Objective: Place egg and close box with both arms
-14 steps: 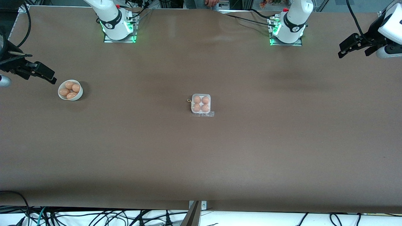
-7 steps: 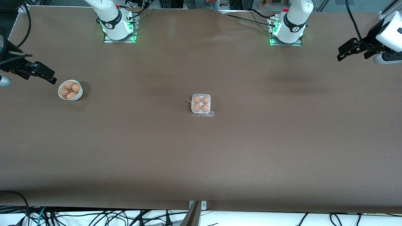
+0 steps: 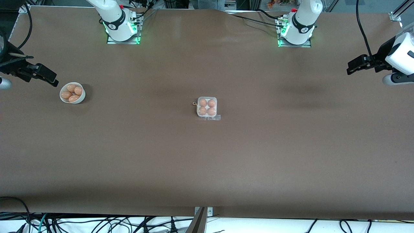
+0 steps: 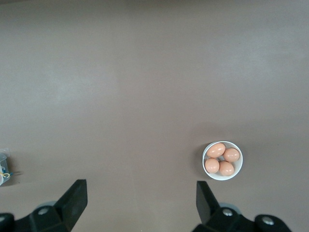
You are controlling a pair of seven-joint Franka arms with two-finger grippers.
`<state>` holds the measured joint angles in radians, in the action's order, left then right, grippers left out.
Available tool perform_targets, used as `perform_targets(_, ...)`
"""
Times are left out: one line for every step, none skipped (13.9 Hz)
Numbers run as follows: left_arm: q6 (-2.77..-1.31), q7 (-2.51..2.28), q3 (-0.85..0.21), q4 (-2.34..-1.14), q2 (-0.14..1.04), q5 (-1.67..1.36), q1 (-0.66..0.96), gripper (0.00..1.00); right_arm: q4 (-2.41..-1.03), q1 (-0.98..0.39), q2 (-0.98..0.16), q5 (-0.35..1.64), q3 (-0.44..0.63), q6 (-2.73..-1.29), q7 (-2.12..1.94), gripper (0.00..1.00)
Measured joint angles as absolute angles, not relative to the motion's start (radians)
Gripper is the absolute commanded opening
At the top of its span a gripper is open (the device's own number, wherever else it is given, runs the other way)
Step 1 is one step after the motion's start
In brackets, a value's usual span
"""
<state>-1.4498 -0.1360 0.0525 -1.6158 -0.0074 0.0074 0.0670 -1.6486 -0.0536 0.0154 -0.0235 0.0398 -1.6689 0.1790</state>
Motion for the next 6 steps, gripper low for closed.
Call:
perform_targets(-1.458,-0.136,0.053,-1.616,-0.004,0.007,0.067,1.00,-1.649,-0.054,0.015,-0.024,0.040,-1.669,0.179,1.00)
perform_targets(-1.460,-0.136,0.053,-1.616,-0.004,0.007,0.066,1.00,-1.649,-0.054,0.015,-0.024,0.040,-1.669,0.179,1.00)
perform_targets(-1.462,-0.136,0.053,-1.616,-0.004,0.007,0.066,1.00,-1.649,-0.054,0.015,-0.024,0.040,-1.669,0.179,1.00)
perform_targets(-1.462,-0.136,0.053,-1.616,-0.004,0.007,0.066,1.00,-1.649,-0.054,0.015,-0.024,0.040,-1.669,0.179,1.00)
perform_targets(-1.462,-0.136,0.053,-1.616,-0.004,0.007,0.066,1.00,-1.649,-0.054,0.015,-0.024,0.040,-1.669,0.179,1.00)
perform_targets(-1.462,-0.135,0.053,-1.616,-0.004,0.007,0.066,1.00,-1.649,-0.054,0.015,-0.024,0.040,-1.669,0.179,1.00)
